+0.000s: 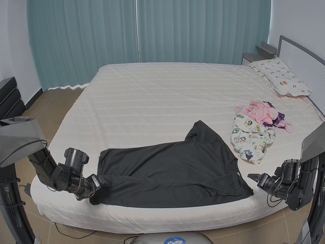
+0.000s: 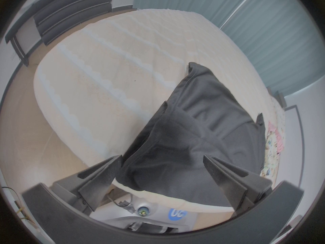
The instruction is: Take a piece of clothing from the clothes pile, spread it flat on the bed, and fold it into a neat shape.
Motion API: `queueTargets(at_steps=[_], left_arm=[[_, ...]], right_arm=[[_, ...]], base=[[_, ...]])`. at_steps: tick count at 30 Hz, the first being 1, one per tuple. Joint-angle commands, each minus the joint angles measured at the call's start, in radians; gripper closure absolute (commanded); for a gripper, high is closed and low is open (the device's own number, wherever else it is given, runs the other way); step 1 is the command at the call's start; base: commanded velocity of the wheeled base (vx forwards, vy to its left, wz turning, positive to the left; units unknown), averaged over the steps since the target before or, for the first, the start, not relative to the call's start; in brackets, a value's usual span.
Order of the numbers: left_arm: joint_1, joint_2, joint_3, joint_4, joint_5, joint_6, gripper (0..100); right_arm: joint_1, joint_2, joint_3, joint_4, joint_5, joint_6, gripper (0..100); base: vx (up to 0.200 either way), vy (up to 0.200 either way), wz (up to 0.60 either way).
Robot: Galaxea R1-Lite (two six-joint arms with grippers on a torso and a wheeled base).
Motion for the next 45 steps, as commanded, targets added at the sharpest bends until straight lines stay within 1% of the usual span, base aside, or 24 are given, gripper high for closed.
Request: queueTargets(at_steps=[1, 2, 5, 9, 11, 13, 15, 20, 29, 30, 41, 45], left_arm=[[0.004, 0.003, -0.048, -0.003, -0.020, -0.040, 0], [0.009, 0.008, -0.070, -0.003, -0.023, -0.062, 0], [0.017, 0.015, -0.074, -0.006, -0.025, -0.063, 0], [0.033, 0.032, -0.070, -0.034, -0.062, -0.063, 0], [0.046, 0.032, -0.065, -0.040, -0.077, -0.063, 0], [0.049, 0.032, -0.065, -0.040, -0.083, -0.063, 0], [0.055, 0.029, -0.064, -0.040, -0.092, -0.066, 0], [0.053, 0.031, -0.062, -0.040, -0.092, -0.068, 0], [0.053, 0.031, -0.062, -0.040, -0.092, -0.068, 0], [0.053, 0.031, -0.062, -0.040, -0.092, -0.068, 0], [0.050, 0.034, -0.070, -0.040, -0.068, -0.068, 0], [0.050, 0.035, -0.070, -0.040, -0.068, -0.068, 0]], right_arm=[[0.033, 0.006, -0.053, -0.016, 0.021, 0.043, 0], [0.041, 0.028, -0.082, -0.016, 0.029, 0.053, 0], [0.052, 0.055, -0.107, -0.016, 0.048, 0.052, 0], [0.064, 0.100, -0.162, -0.015, 0.132, 0.041, 0], [0.067, 0.118, -0.203, -0.013, 0.152, 0.033, 0], [0.067, 0.134, -0.222, -0.009, 0.153, 0.027, 0], [0.067, 0.180, -0.295, 0.017, 0.153, -0.003, 0], [0.067, 0.204, -0.360, 0.059, 0.155, -0.036, 0], [0.078, 0.233, -0.389, 0.088, 0.155, -0.057, 0], [0.078, 0.238, -0.390, 0.086, 0.155, -0.062, 100], [0.056, 0.229, -0.384, 0.068, 0.147, -0.063, 100], [0.041, 0.232, -0.378, 0.016, 0.147, -0.063, 100]], base=[[0.000, 0.000, 0.00], [0.000, 0.000, 0.00], [0.000, 0.000, 0.00], [0.000, 0.000, 0.00], [0.000, 0.000, 0.00], [0.000, 0.000, 0.00], [0.000, 0.000, 0.00], [0.000, 0.000, 0.00], [0.000, 0.000, 0.00], [0.000, 0.000, 0.00], [0.000, 0.000, 0.00], [0.000, 0.000, 0.00]])
